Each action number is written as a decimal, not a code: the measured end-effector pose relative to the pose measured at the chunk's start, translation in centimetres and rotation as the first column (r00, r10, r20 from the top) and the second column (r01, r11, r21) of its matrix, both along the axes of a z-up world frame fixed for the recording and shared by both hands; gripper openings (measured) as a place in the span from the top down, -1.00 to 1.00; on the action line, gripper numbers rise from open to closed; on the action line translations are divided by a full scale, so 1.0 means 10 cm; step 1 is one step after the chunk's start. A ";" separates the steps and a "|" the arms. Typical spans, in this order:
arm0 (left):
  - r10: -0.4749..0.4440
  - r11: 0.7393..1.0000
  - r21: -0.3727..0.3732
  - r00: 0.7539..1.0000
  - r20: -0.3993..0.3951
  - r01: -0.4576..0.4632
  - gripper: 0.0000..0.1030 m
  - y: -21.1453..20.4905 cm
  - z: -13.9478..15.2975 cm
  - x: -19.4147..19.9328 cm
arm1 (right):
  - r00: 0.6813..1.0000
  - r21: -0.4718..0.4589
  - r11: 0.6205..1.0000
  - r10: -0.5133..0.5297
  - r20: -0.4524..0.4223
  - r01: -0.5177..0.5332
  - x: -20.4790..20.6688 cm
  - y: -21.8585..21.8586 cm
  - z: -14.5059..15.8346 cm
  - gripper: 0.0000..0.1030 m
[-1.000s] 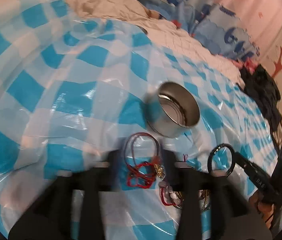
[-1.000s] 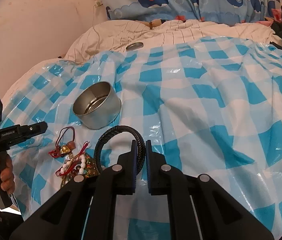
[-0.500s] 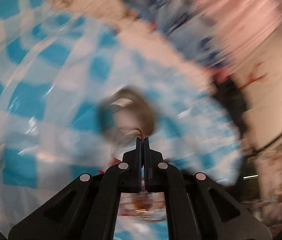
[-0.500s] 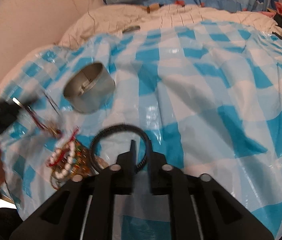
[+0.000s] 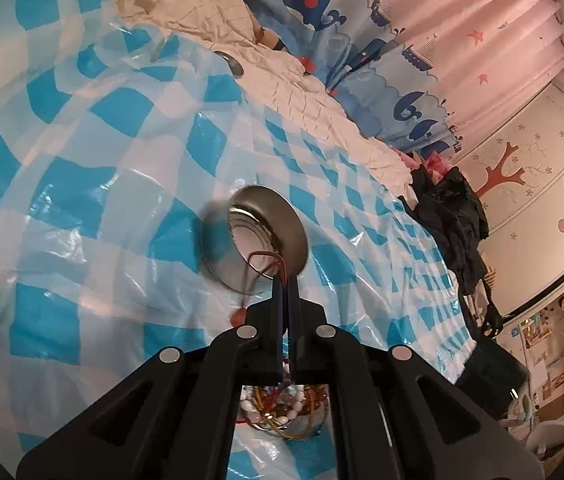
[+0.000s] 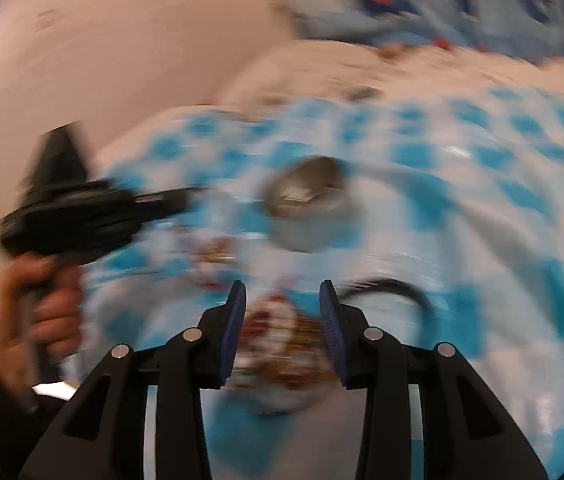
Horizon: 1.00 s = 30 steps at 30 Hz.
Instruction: Organize jewelry
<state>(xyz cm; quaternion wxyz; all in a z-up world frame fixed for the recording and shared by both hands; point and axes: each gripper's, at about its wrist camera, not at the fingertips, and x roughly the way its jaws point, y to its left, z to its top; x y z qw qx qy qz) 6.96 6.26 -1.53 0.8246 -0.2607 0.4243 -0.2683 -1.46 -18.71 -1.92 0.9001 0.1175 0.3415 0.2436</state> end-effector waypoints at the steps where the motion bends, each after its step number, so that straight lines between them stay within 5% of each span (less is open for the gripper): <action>1: -0.003 1.000 -0.002 1.000 -0.002 0.003 0.98 -0.04 0.00 0.01 | 0.999 -0.008 0.999 0.043 0.031 -0.043 -0.05 0.11 0.05 0.26; 7: -0.052 0.998 -0.042 0.999 -0.017 0.051 0.98 -0.25 -0.01 -0.05 | 0.989 0.045 0.988 0.149 0.011 -0.149 -0.10 0.48 0.03 0.26; 17: -0.137 0.987 -0.085 0.991 -0.008 0.136 0.97 -0.48 0.05 -0.22 | 0.992 0.172 0.983 0.078 -0.099 -0.060 0.09 0.33 -0.21 0.38; 24: -0.085 0.996 -0.022 0.996 -0.010 0.085 0.97 -0.39 0.03 -0.18 | 0.985 0.062 0.991 0.129 -0.117 -0.122 0.04 0.42 -0.15 0.41; 30: -0.084 0.991 0.101 0.995 -0.057 0.090 0.88 -0.57 -0.11 0.02 | 0.980 -0.124 0.986 -0.133 -0.149 0.115 0.08 -0.18 -0.08 0.41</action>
